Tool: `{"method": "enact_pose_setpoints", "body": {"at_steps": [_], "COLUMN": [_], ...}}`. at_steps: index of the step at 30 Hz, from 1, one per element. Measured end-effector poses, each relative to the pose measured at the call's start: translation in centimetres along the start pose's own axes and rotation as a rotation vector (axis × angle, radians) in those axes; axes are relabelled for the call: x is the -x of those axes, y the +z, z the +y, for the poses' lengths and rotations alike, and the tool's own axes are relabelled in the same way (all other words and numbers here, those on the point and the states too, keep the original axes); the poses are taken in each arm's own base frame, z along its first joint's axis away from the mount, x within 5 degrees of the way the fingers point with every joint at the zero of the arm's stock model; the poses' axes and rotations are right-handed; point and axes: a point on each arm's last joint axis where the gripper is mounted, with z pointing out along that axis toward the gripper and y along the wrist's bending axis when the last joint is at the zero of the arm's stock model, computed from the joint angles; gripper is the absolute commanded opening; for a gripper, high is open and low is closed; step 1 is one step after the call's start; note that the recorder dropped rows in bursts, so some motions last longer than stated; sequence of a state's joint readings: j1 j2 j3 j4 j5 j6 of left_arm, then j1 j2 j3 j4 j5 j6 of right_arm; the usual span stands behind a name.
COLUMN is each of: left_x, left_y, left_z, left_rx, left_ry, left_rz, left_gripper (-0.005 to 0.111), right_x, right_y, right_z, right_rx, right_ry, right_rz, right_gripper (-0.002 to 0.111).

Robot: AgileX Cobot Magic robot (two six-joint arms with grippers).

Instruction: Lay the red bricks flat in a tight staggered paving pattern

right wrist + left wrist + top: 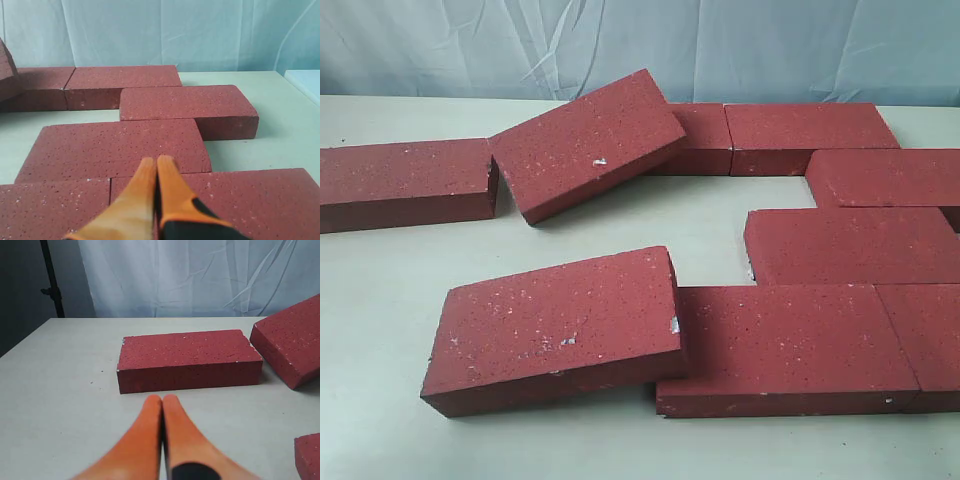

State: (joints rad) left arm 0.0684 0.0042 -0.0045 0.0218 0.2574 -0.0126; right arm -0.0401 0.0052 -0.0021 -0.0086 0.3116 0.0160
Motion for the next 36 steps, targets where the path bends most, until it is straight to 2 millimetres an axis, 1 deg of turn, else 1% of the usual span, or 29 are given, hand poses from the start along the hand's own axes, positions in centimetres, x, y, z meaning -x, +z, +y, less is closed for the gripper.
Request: {"method": "enact_pose_setpoints", "body": {"at_steps": [18,21,30,36], "left_x": [0.0,0.0,0.0,0.0], "left_y": [0.0,0.0,0.0,0.0], "left_z": [0.0,0.0,0.0,0.0], "left_rx": [0.0,0.0,0.0,0.0], "left_ry": [0.0,0.0,0.0,0.0], "left_rz": [0.0,0.0,0.0,0.0], "left_gripper": [0.0,0.0,0.0,0.0], "right_x": [0.2,0.7,3.4,4.1], "right_y": [0.0,0.0,-0.7,-1.0], "right_z": [0.0,0.0,0.1,0.1], "right_rx": [0.0,0.001,0.006,0.008], "right_ry": [0.0,0.0,0.0,0.0], "right_rz": [-0.018,-0.082,-0.386,-0.472], "right_gripper": [-0.001,-0.001,-0.001,-0.001]}}
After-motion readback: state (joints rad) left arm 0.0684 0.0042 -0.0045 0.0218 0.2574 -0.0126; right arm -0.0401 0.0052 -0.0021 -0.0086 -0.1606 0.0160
